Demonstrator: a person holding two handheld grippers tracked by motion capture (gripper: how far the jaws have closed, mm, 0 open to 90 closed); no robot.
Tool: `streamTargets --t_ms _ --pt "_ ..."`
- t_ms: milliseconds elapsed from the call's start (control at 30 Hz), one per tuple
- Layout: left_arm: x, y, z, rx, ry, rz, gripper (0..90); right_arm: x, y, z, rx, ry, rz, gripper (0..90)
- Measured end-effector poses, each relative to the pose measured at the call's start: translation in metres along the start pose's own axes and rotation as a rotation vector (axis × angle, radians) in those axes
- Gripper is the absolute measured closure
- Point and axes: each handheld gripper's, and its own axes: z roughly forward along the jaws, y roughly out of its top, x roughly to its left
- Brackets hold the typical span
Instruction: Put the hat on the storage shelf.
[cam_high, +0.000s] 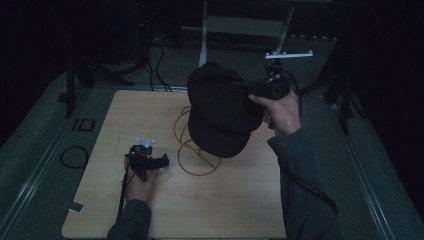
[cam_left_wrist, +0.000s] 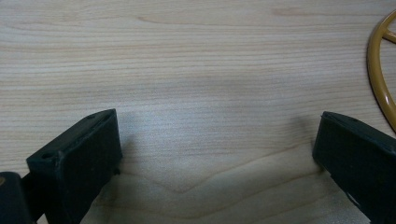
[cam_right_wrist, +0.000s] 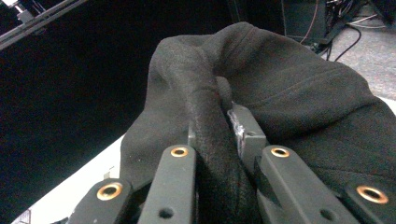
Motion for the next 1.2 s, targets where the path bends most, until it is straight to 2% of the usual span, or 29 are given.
streamTargets --t_ms 633,1000,1200 --pt "0.000 0.000 0.000 0.001 -0.001 0.001 0.7 0.011 -0.001 0.045 0.059 0.019 -0.013 80.2" --pt "0.000 0.000 0.000 0.002 -0.001 0.000 0.7 0.014 -0.004 0.069 0.092 0.014 -0.005 79.2" --pt "0.000 0.000 0.000 0.002 0.000 0.001 0.7 0.016 -0.006 0.076 0.107 -0.001 -0.024 78.1"
